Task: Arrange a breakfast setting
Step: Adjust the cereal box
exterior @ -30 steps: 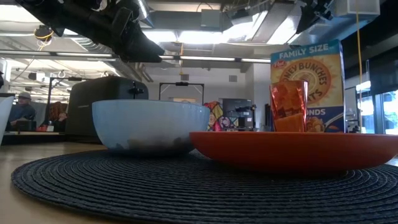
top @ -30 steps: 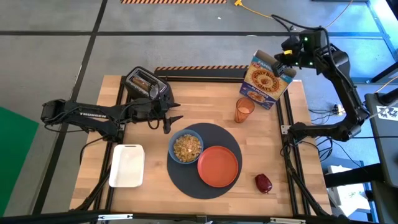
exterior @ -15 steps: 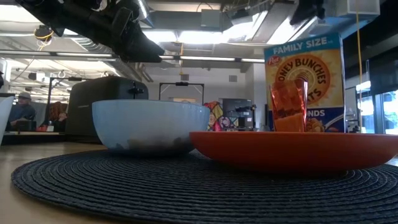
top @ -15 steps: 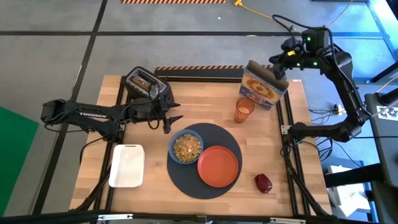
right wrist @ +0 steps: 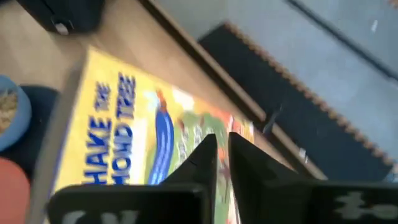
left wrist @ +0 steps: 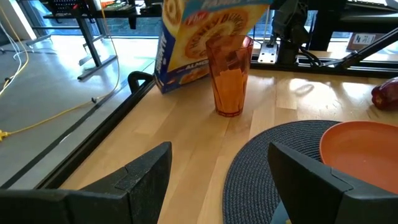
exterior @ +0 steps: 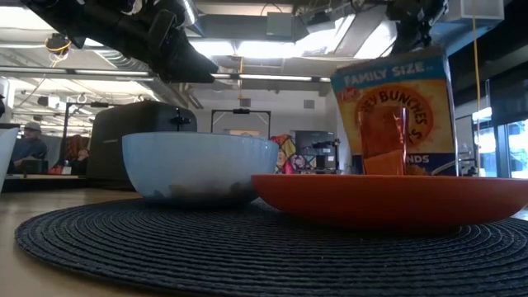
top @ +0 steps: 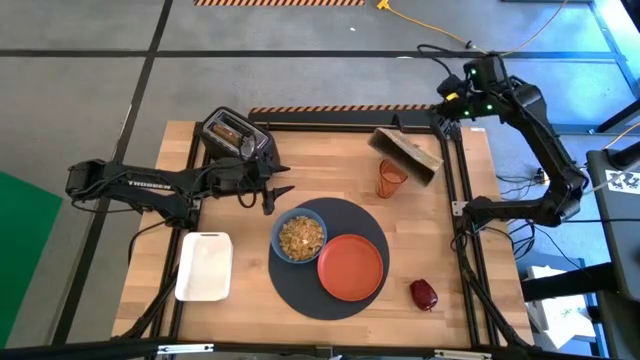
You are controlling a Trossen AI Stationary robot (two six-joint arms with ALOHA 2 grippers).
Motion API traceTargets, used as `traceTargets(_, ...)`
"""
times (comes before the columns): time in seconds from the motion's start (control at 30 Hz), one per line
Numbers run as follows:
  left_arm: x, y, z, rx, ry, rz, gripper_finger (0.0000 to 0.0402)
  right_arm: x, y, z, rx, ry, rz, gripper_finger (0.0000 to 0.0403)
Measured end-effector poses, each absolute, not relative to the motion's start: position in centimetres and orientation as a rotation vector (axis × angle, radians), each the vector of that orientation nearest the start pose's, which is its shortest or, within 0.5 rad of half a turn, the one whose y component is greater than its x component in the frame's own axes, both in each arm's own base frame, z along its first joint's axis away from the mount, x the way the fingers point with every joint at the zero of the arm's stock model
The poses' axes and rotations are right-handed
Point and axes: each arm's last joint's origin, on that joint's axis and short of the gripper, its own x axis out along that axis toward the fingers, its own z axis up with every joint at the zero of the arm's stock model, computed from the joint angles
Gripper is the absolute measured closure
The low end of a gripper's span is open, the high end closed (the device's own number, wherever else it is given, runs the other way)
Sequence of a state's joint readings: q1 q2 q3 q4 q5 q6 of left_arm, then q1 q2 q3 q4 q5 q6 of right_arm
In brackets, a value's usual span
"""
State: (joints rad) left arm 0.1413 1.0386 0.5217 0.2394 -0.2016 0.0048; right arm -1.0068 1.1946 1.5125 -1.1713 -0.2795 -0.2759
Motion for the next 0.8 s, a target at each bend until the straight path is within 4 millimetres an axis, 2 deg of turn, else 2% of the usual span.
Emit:
traceTargets(0.2, 21.8, 3.8, 23.6, 0.021, 0.281, 0.365, 0.014, 12.9, -14.5, 44.4, 0.079, 0.677, -0.493, 0.0296)
traceTargets(0.33, 21.8, 3.9, 23.6, 0.021, 0.281, 0.371, 0.014, 15.2, -12.2, 45.8, 0.014, 0.639, -0.402, 0.0242)
traceTargets(0.43, 21.8, 3.9, 23.6, 0.02, 0.281, 0.372, 0.014, 17.2, -10.9, 44.9, 0.039, 0.714, -0.519, 0.0223)
traceTargets(0.57, 21.8, 3.9, 23.6, 0.016, 0.28, 0.371, 0.014, 19.1, -9.4, 42.5, -0.046, 0.911, -0.67, 0.0224)
traceTargets(0.67, 21.8, 3.9, 23.5, 0.015, 0.284, 0.366, 0.014, 20.5, -8.2, 40.9, -0.032, 0.973, -0.617, 0.023)
traceTargets(0.8, 21.8, 3.9, 23.5, 0.015, 0.288, 0.364, 0.014, 21.8, -6.3, 40.1, -0.028, 0.981, -0.553, 0.0232)
